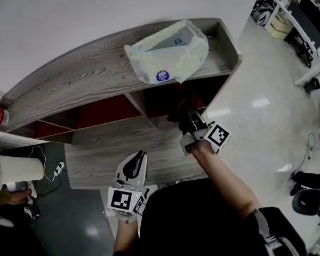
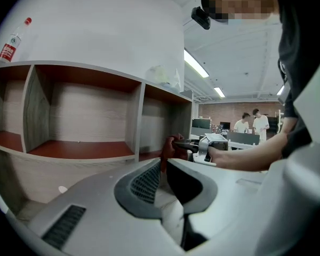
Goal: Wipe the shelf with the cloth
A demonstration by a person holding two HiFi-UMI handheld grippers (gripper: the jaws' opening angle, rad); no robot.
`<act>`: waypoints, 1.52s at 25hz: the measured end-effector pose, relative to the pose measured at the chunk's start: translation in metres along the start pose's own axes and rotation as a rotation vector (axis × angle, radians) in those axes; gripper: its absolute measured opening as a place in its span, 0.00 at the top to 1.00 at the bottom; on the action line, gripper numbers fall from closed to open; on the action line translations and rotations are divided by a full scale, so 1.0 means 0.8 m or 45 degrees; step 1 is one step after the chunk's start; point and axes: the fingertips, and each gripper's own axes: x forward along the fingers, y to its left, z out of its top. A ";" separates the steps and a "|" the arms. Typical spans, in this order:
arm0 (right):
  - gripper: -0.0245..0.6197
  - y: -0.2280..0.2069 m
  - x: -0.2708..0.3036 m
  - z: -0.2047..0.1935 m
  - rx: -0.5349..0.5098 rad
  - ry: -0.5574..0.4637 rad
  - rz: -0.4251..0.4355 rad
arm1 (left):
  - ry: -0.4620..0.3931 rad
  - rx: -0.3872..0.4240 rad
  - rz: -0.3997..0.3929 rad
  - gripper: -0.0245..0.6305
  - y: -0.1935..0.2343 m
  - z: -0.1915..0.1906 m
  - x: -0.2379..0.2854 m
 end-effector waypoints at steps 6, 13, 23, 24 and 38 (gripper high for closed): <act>0.89 -0.025 -0.030 0.052 -0.027 -0.172 -0.104 | 0.000 0.014 -0.038 0.90 -0.017 0.005 0.021; 0.89 -0.045 -0.036 0.073 0.053 -0.255 -0.134 | -0.007 0.021 -0.033 0.90 -0.025 0.009 0.030; 0.89 -0.055 -0.020 0.084 0.396 -0.390 -0.058 | -0.004 0.009 0.049 0.90 -0.011 0.007 0.016; 0.89 -0.052 -0.018 0.086 0.411 -0.397 -0.043 | -0.002 0.007 0.056 0.90 -0.010 0.006 0.014; 0.89 0.122 0.000 0.139 0.234 -0.492 0.385 | -0.005 0.000 0.074 0.90 -0.009 0.004 0.003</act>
